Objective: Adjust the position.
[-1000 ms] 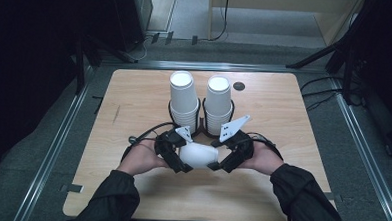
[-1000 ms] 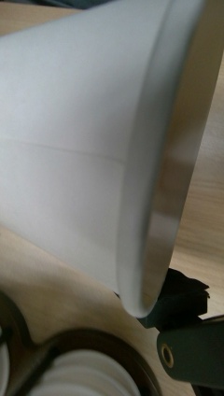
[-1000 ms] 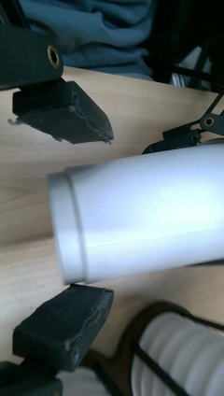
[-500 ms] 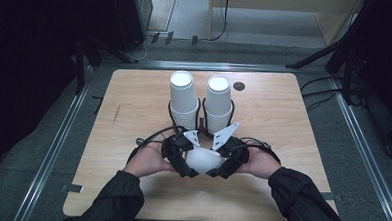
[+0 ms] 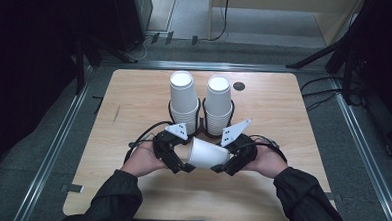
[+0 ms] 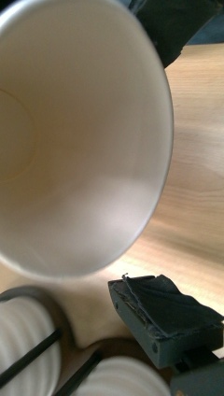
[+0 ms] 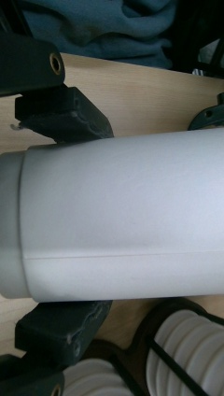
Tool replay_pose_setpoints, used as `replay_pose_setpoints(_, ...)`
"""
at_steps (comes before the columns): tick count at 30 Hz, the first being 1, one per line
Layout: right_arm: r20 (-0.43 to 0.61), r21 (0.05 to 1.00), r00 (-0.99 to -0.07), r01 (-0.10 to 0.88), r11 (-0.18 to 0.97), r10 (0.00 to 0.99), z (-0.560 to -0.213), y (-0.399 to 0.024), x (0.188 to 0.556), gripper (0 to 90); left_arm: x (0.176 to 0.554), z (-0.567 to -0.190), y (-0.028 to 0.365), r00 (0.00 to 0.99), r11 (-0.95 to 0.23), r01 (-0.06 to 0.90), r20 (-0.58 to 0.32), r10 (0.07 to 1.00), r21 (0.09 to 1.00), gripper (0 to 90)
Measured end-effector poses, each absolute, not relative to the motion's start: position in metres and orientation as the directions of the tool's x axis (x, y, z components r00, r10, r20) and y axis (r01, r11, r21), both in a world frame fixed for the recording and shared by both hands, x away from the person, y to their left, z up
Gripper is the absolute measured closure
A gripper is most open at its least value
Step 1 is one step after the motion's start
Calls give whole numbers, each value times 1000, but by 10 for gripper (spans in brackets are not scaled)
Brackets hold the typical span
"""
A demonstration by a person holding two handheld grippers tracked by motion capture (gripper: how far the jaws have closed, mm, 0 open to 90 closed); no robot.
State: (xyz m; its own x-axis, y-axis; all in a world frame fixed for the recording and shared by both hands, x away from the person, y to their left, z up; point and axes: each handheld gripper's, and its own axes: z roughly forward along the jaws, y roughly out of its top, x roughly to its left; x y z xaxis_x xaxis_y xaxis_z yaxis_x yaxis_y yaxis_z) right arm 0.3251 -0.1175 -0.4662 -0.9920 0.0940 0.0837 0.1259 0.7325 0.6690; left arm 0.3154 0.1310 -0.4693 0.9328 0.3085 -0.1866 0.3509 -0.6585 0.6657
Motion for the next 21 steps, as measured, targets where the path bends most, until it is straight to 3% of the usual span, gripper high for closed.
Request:
replay_pose_setpoints(16,92,776,-980,180,604,174,-449,-149,326,225,317,-457,146,900,-492,423,-292,323,761,0)
replay_pose_setpoints(21,97,796,-979,184,576,179,-447,-150,324,225,317,-455,138,904,-489,417,-297,307,766,0)
